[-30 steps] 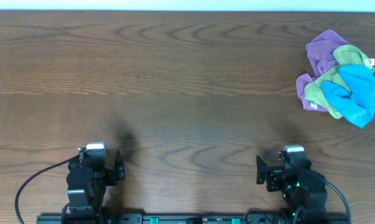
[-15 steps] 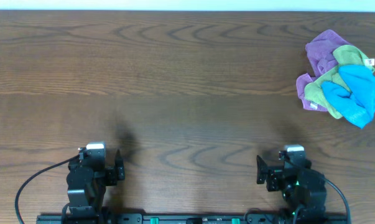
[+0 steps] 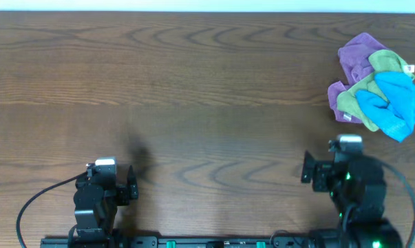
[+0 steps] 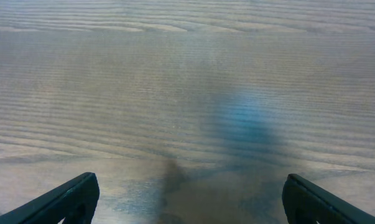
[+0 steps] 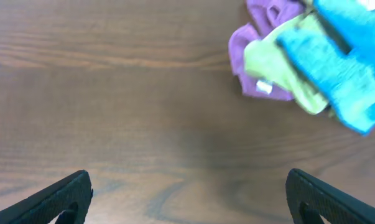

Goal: Fold the cloth
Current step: 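Reach the right gripper to the cloth pile and grasp the blue cloth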

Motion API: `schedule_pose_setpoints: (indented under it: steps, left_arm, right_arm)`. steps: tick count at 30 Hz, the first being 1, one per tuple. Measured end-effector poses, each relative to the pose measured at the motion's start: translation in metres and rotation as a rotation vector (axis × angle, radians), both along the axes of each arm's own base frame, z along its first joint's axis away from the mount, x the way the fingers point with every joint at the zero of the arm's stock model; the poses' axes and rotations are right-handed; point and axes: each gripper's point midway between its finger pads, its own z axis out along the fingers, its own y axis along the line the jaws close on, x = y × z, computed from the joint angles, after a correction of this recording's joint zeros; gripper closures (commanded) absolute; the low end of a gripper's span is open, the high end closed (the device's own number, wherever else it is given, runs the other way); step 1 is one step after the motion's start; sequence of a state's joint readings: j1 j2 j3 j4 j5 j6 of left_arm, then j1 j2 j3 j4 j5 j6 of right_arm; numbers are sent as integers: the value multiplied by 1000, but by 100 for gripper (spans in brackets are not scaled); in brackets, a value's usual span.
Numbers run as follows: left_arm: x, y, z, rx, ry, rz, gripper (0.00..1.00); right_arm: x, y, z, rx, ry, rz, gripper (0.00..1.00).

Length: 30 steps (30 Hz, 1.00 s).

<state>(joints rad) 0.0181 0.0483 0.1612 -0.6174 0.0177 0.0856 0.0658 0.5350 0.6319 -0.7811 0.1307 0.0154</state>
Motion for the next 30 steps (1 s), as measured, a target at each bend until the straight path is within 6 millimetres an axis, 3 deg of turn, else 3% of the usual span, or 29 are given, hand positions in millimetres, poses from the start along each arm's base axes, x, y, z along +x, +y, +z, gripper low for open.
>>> schedule_pose_setpoints:
  steps: [8,20,26,30]
  left_arm:
    - [0,0,0,0,0,0,5]
    - [0,0,0,0,0,0,5]
    - [0,0,0,0,0,0,5]
    - [0,0,0,0,0,0,5]
  right_arm:
    - [26,-3,12,-35,101,-12,1]
    - [70,-1,-4,-39,254,-23,1]
    - [94,1,-13,-15,260,-50,1]
    - [104,2,-8,-2,216,-57,1]
